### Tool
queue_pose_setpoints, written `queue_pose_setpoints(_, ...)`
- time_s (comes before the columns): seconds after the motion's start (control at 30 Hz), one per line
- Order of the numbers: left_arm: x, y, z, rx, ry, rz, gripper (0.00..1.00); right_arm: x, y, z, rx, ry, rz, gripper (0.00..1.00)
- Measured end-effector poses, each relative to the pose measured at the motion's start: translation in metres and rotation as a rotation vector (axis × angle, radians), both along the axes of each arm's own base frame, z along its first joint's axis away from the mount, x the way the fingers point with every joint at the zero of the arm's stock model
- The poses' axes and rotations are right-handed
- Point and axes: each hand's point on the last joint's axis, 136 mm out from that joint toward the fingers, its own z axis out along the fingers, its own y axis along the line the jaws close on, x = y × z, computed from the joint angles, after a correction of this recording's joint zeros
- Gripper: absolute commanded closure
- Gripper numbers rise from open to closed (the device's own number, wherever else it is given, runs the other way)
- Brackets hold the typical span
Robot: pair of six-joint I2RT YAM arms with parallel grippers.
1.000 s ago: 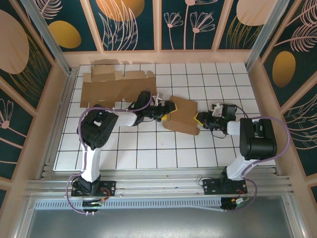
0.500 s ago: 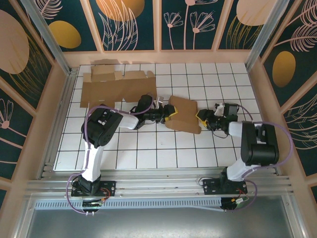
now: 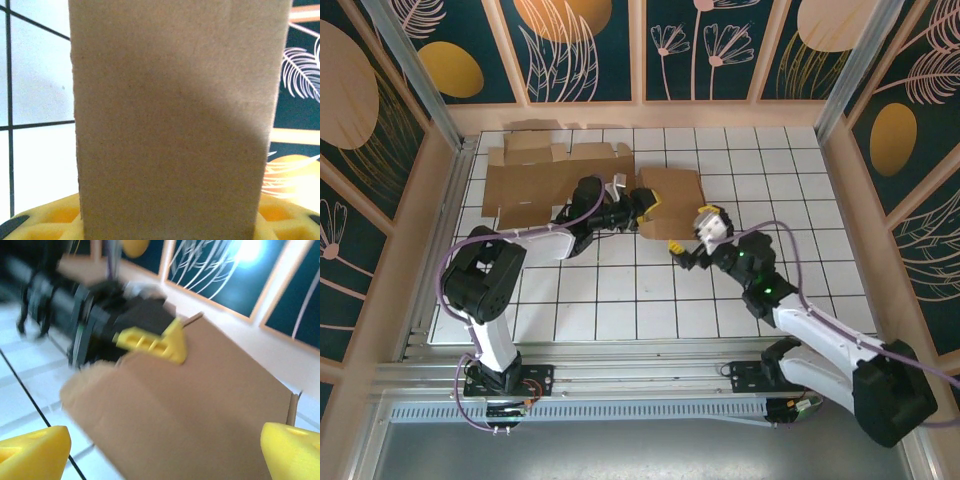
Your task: Fold the paper box
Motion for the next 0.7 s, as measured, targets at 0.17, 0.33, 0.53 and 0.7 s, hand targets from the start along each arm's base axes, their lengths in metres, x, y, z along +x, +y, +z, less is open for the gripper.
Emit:
queue_pose_setpoints(0.17,-0.005,0.006,-0.012,0.014,0.062,0.02,0.6,0.007,0.013,-0.03,-0.331,-0.199,0.068,0.04)
queue_pose_setpoints(0.33,-0.011,0.009,-0.017,0.02,0.095,0.024,0.6,0.027,0.01,-0.036,-0.545,-0.371,0.035,0.05)
queue_pose_setpoints(0.53,-0.017,0.024,-0.021,0.016,0.13,0.085,0.58,0.044,0.023,-0.058,-0.697,-0.442,0.061,0.13)
queue_pose_setpoints(0.7,-0.004,0.036,-0.022,0.006,0.144,0.162,0.57,0.058,0.036,-0.065,-0.737,-0.487,0.034,0.32)
